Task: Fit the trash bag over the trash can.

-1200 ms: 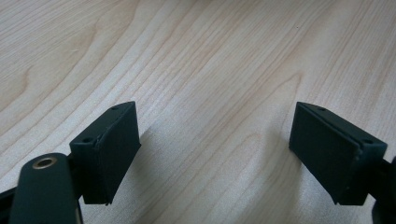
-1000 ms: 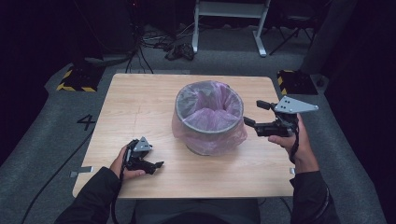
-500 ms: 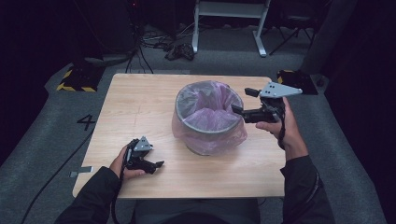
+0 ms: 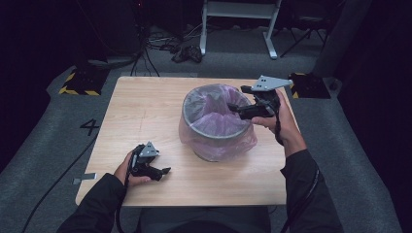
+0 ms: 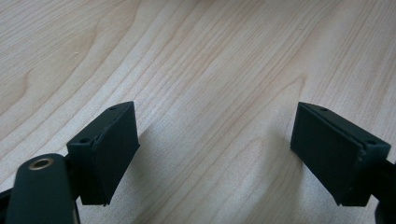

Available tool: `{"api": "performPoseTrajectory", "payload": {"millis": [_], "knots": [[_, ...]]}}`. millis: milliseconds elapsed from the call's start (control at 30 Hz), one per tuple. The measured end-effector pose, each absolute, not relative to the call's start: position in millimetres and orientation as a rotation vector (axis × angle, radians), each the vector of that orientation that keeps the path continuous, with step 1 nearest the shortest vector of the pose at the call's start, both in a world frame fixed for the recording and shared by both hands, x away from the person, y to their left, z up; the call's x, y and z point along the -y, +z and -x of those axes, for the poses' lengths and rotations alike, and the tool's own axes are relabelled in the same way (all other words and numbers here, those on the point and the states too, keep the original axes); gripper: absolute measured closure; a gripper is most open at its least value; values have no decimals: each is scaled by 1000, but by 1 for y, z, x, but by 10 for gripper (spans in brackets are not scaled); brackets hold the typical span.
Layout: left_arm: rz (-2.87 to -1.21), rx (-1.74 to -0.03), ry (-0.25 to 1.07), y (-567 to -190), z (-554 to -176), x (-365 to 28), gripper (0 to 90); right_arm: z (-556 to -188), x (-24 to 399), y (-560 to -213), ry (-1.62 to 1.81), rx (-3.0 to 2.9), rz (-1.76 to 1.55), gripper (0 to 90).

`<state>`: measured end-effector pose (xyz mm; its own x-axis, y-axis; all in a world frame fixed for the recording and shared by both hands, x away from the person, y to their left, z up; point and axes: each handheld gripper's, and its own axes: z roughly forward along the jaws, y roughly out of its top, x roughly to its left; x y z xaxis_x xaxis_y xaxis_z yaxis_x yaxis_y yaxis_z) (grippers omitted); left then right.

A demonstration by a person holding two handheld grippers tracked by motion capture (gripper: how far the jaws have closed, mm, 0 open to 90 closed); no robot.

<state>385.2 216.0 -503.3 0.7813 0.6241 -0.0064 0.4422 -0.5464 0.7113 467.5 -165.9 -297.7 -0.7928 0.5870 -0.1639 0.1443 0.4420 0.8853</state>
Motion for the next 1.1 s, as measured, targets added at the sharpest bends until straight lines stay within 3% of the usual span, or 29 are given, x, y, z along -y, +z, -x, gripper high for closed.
{"api": "performPoseTrajectory", "payload": {"millis": [400, 1100], "knots": [[-2240, -787, 322, -503, -385, -216, 149, -478, 149, -306, 1307, -2348, -601, 211], [-2237, -794, 320, -503, -385, -216, 149, -494, 123, -324, 922, -2620, -527, 215]]}}
